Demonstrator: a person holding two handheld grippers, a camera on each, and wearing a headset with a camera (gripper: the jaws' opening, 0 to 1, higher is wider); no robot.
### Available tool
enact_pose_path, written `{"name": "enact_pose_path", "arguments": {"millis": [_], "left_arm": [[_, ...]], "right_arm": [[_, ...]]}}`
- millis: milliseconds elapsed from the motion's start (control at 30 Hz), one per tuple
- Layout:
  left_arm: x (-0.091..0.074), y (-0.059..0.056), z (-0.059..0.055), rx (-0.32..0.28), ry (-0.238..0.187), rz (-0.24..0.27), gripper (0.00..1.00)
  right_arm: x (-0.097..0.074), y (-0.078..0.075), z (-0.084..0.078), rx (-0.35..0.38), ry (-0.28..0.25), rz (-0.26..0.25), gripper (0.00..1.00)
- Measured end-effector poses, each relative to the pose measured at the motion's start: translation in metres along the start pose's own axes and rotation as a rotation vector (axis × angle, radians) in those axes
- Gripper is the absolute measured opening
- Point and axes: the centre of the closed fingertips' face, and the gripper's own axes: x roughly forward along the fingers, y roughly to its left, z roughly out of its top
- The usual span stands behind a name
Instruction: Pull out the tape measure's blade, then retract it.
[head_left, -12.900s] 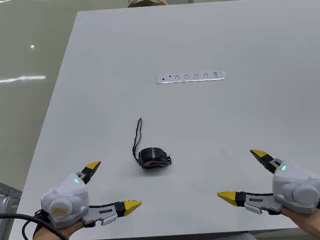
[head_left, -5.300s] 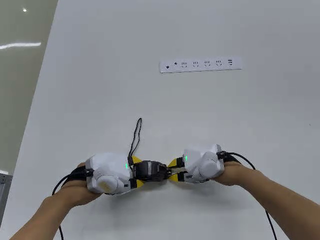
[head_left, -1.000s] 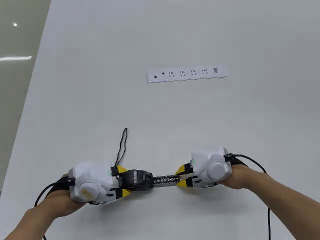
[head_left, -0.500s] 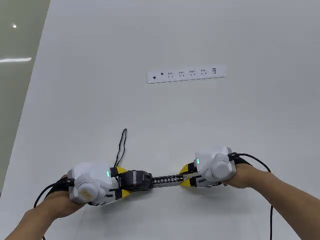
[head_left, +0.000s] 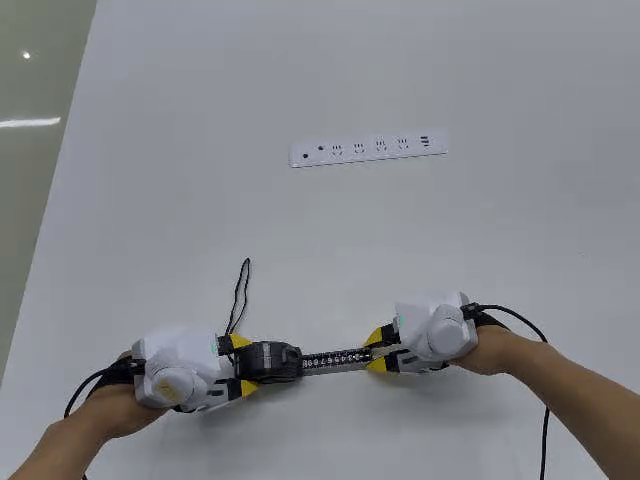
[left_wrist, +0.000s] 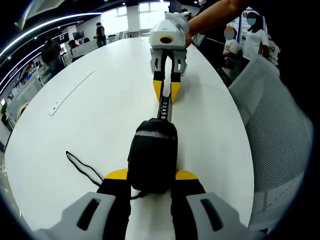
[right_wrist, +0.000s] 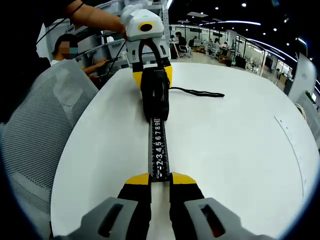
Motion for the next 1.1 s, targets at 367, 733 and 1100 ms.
{"name": "enact_pose_path", "arguments": {"millis": [367,733,1100], "left_arm": [[0.0,0.0,0.0,-0.004,-0.001,-0.002,0.26],[0.0,0.0,0.0,-0.004,-0.001,-0.004,0.26],[0.0,0.001,-0.001,-0.007,-0.004,-0.006,0.26]], "right_arm": [[-0.006,-0.001,-0.006,0.008,0.005,-0.006,0.11],[-0.012,-0.002,-0.013,0.009,0.016,-0.01,0.11],[-0.017,-0.004,-0.02,0.012,0.028,-0.012,0.11]]}}
